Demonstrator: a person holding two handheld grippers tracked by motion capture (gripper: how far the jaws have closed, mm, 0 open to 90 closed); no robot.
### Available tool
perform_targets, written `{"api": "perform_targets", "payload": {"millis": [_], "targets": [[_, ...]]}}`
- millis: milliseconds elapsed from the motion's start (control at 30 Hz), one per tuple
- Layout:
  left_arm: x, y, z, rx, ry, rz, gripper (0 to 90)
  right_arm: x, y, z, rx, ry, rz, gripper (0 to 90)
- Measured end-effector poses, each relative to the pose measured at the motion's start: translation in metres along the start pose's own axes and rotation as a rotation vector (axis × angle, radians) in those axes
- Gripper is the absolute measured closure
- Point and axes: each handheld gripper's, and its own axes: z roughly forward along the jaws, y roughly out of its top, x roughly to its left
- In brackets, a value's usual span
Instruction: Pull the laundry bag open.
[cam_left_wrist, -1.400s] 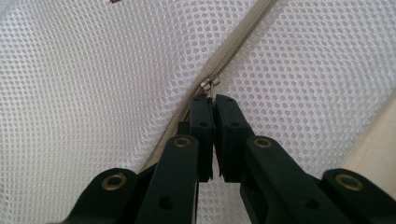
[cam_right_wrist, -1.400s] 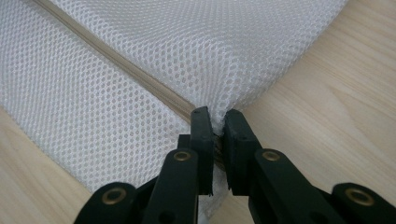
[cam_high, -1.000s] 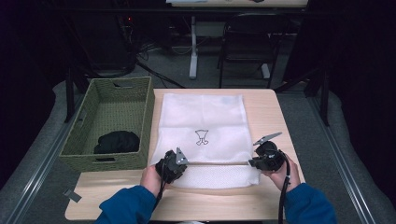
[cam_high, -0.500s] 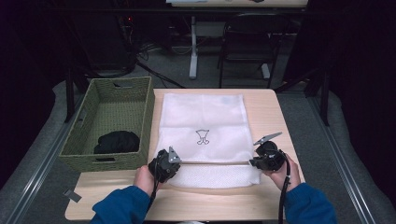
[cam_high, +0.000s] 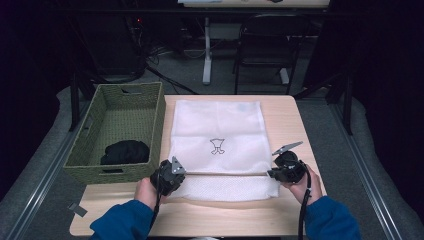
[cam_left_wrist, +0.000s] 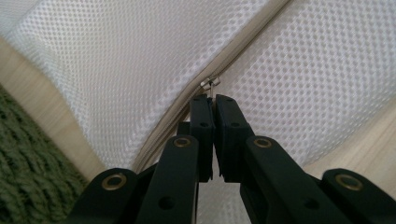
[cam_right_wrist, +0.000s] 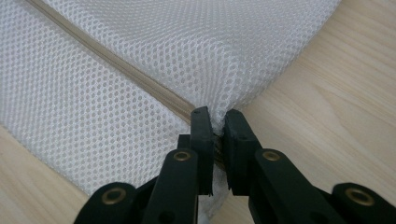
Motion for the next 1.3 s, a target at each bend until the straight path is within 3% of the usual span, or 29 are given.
{"api": "perform_targets", "payload": {"millis": [400,433,567,633,700,833,1133,1300], "targets": [[0.004,-0.007,-0.006,-0.007,0.009,-0.01,87.4,0.001,0.0,0.0,0.003,0.006,0.0,84.2],[0.005,-0.008,-0.006,0.001,0.015,-0.008,87.4,0.001,0.0,0.0,0.007,-0.01,-0.004,84.2],[0.013,-0.016,-0.009,0.008,0.024,-0.045,87.4,-0.001,-0.001,0.0,0.009,-0.017,0.004,84.2],[0.014,-0.017,-0.01,0.02,0.029,-0.042,87.4,-0.001,0.0,0.001,0.007,-0.004,0.004,84.2],[0.014,-0.019,-0.01,0.02,0.04,-0.044,87.4,0.001,0.0,0.001,0.013,-0.024,-0.01,84.2],[0.024,-0.029,-0.014,0.041,0.059,-0.073,87.4,-0.001,-0.001,0.001,0.015,-0.023,0.006,84.2],[0.031,-0.039,-0.018,0.057,0.064,-0.089,87.4,0.004,0.002,0.005,0.019,-0.017,-0.015,84.2],[0.032,-0.04,-0.014,0.083,0.063,-0.094,87.2,0.003,0.002,0.01,0.049,0.022,-0.002,82.5]]}}
